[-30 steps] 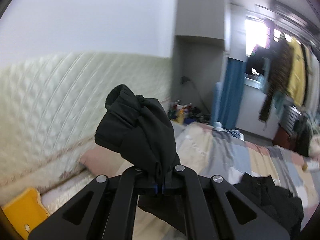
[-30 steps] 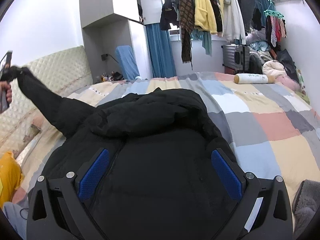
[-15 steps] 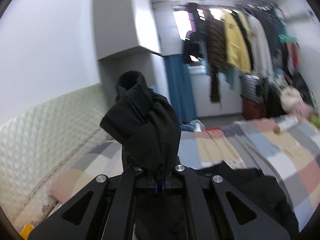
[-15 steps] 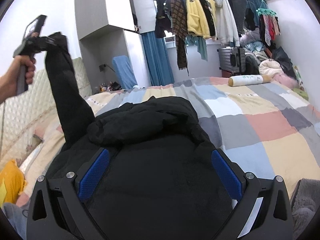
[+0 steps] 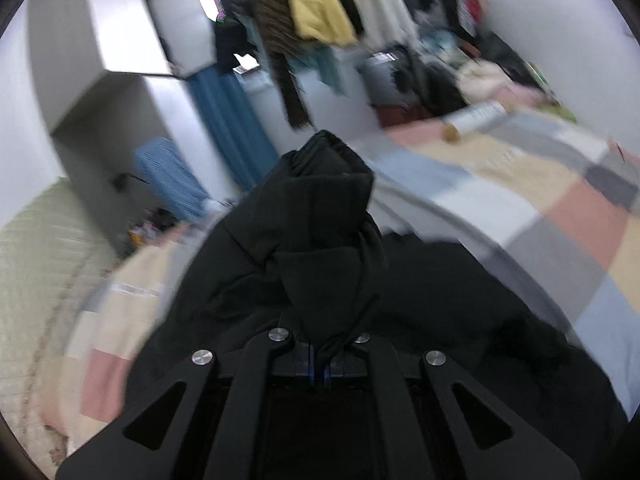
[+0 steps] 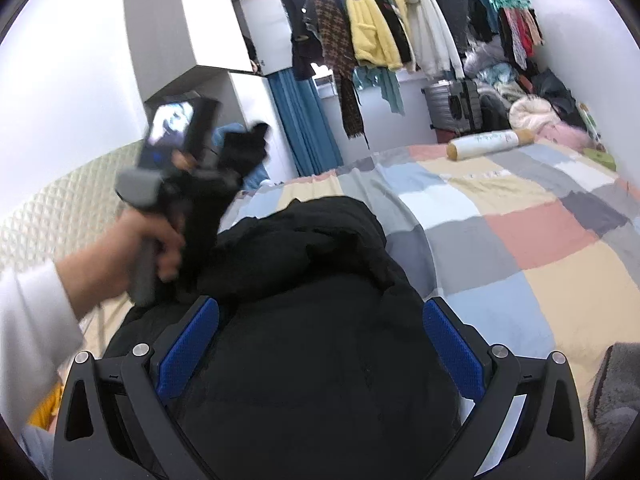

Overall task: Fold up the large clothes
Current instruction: 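Lift the held sleeve with the left tool and fold it over the jacket body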

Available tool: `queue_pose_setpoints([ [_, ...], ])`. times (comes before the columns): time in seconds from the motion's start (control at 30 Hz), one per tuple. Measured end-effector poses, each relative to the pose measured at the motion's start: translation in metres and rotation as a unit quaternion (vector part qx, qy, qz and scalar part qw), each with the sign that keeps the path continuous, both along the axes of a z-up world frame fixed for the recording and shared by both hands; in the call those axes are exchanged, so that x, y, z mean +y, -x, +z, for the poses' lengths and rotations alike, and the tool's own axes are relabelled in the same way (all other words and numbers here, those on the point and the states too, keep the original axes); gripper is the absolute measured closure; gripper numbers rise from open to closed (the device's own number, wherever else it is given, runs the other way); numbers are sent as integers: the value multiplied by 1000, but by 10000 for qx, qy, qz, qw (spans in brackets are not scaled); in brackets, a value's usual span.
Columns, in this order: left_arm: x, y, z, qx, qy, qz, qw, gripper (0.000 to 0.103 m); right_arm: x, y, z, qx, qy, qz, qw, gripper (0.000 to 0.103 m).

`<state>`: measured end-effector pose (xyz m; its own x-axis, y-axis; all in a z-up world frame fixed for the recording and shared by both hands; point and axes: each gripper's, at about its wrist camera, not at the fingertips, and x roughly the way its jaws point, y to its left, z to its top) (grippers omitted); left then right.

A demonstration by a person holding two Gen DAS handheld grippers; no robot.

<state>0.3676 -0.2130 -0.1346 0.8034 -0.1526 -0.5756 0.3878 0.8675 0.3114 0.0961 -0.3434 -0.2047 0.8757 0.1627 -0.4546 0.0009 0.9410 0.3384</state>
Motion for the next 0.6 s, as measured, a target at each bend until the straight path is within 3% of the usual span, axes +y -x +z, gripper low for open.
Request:
queue_pose_setpoints([
  [0.13,-16,-2,-56,458,-144,-94,9988,101,-5,-8,-6,51,-63,-39,10000,0],
  [0.2,-16,-9,-71,620,-5,7,9981,101,-7,-11,-11,81,-120,-36,9999,0],
  [0.43,-15,-18,-78,858,224,124,9960,101,-4,-26,-19,214,-100,-42,9997,0],
  [0.6,1,-3,-57,820,844,14,9931,99,2,-27,-21,213,9,44,9998,0],
])
